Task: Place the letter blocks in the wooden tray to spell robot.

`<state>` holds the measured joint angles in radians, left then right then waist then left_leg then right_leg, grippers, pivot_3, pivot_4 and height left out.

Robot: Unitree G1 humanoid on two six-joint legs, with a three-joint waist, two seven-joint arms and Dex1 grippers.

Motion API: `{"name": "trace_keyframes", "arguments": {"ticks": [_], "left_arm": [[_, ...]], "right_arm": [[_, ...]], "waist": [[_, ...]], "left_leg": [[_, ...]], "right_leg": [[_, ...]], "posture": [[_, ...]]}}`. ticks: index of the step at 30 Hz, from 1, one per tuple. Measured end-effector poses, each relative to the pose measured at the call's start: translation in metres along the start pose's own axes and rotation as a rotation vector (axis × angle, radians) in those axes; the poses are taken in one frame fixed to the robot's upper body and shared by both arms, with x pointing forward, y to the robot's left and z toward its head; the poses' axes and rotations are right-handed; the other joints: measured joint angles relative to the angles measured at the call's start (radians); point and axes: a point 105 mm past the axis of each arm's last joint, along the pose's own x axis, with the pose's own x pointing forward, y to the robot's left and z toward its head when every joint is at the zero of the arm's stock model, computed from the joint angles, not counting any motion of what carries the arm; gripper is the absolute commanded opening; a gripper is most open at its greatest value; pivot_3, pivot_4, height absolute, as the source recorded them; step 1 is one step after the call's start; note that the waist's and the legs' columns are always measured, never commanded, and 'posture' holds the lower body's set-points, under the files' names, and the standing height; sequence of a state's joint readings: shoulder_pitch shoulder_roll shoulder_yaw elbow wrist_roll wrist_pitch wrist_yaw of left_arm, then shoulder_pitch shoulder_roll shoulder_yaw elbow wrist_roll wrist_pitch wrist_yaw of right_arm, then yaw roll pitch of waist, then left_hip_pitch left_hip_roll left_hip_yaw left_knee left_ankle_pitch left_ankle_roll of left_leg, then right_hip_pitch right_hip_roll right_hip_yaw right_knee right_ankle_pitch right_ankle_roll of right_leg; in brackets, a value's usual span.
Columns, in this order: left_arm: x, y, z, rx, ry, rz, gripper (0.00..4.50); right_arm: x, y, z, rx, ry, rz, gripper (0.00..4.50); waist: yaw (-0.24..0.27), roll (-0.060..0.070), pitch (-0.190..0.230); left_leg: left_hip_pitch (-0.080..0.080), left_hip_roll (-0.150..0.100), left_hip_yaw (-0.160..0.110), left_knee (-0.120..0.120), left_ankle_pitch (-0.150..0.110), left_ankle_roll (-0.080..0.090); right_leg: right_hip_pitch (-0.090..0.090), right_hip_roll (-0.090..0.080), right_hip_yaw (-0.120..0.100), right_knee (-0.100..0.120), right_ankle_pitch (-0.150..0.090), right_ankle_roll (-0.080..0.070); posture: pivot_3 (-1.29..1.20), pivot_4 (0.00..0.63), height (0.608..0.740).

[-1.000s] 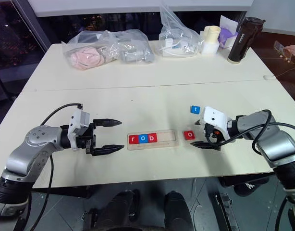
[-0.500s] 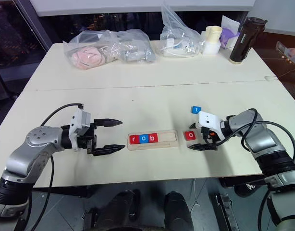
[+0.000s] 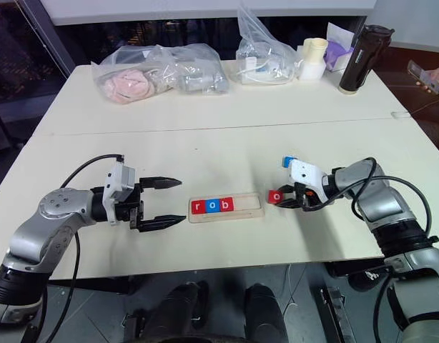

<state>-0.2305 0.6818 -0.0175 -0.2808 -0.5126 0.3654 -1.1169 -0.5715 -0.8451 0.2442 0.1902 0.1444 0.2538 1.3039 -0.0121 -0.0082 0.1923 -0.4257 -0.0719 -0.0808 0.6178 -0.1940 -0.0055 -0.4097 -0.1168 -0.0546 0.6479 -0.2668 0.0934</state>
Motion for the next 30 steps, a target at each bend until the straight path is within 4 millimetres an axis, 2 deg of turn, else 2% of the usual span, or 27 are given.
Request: {"name": "trace_keyframes", "arguments": {"ticks": [2,6,11,30], "left_arm": [[0.0,0.0,0.0,0.0,0.0,0.0,4.5],[0.0,0.0,-0.001,-0.004,0.001,0.001,4.5],[0.0,-0.001,-0.001,-0.002,0.001,-0.001,4.5],[-0.001,-0.005,-0.004,-0.011,0.009,0.002,4.5]], "right_arm": [[0.003,0.003,0.021,-0.048,-0.041,0.019,1.12],[0.015,0.014,0.04,-0.093,-0.079,0.059,1.12],[0.032,0.023,0.039,-0.097,-0.068,0.091,1.12],[0.038,0.023,0.03,-0.109,-0.019,0.099,1.12]], "waist": [[0.003,0.0,0.0],[0.008,0.0,0.0],[0.017,0.0,0.0],[0.023,0.0,0.0]], "left_leg": [[0.0,0.0,0.0,0.0,0.0,0.0],[0.0,-0.001,0.0,0.0,0.0,0.0],[0.0,-0.001,0.0,0.0,0.0,0.0],[0.0,-0.001,0.0,0.0,0.0,0.0]], "right_leg": [[0.0,0.0,0.0,0.0,0.0,0.0],[0.0,-0.001,0.0,-0.001,0.0,0.0],[0.0,-0.001,0.0,-0.001,0.0,0.0],[0.0,0.0,0.0,-0.001,0.0,0.0]], "posture": [[0.0,0.15,0.725],[0.0,0.15,0.725],[0.0,0.15,0.725],[0.0,0.15,0.725]]}}
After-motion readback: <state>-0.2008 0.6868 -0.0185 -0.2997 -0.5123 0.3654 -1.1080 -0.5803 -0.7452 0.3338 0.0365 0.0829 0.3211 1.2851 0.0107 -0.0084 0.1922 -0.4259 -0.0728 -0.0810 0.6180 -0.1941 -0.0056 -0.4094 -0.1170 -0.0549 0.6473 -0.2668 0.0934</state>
